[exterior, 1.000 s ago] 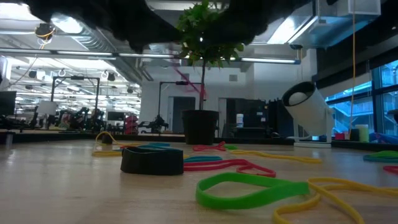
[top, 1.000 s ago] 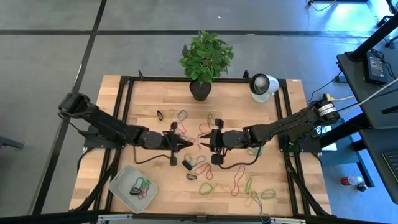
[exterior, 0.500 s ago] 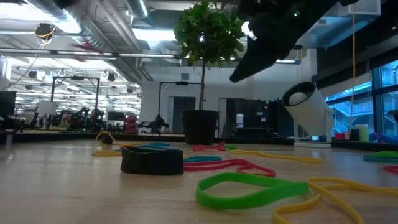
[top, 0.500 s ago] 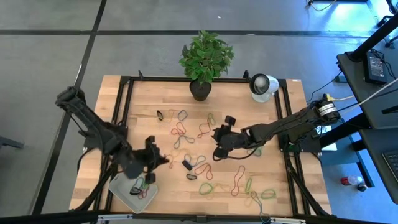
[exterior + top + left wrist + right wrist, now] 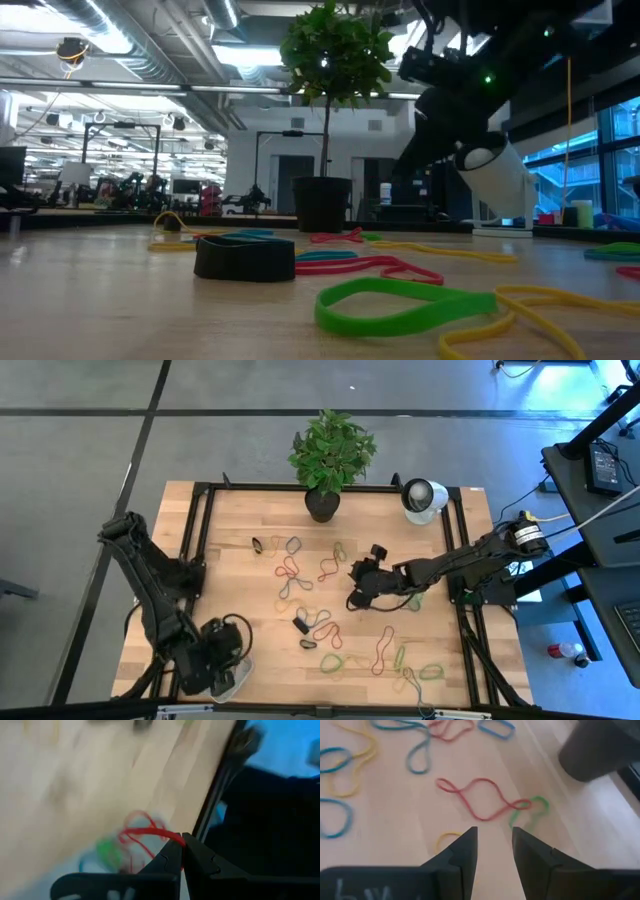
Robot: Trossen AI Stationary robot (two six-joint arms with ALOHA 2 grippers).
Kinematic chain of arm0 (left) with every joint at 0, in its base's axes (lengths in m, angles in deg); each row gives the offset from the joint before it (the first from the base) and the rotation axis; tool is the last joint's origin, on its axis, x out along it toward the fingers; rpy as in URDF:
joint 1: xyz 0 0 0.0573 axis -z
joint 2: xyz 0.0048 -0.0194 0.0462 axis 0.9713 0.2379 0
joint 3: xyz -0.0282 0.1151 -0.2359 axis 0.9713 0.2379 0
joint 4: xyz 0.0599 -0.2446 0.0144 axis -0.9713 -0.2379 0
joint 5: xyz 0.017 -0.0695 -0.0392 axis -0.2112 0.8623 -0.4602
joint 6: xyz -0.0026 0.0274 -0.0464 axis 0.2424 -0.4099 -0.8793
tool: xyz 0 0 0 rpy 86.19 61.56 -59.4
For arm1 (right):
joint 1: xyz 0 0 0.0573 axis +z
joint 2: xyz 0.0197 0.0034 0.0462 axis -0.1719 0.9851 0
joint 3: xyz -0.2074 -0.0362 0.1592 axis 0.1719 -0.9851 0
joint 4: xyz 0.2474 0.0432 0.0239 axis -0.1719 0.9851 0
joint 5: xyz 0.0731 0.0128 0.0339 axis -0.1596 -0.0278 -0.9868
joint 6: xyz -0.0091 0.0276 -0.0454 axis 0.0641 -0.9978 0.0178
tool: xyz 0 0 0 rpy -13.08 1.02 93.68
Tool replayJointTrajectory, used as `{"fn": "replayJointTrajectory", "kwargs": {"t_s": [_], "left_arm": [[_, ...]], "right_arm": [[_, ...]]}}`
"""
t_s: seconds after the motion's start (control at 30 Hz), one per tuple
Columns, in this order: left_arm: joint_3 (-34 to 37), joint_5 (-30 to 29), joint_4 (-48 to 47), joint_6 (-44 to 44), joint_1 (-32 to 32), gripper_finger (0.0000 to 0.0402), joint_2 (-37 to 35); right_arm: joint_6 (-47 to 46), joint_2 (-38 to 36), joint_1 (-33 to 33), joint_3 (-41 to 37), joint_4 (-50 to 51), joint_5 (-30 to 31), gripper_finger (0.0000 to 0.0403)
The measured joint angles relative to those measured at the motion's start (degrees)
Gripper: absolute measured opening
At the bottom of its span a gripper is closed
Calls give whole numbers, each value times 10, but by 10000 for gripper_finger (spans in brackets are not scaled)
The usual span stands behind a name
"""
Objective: Pick and place rubber bands into bin
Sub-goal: Put the red rubber band into the gray bin
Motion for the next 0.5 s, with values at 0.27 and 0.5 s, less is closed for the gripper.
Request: {"fn": "replayJointTrajectory", "kwargs": {"t_s": [0.27, 0.5], "left_arm": [[16, 40, -37, -169, 59, 2, 27], [62, 65, -54, -241, 77, 2, 27]], "right_arm": [[44, -103, -37, -172, -253, -139, 72], [23, -259, -46, -344, -362, -225, 32]]}}
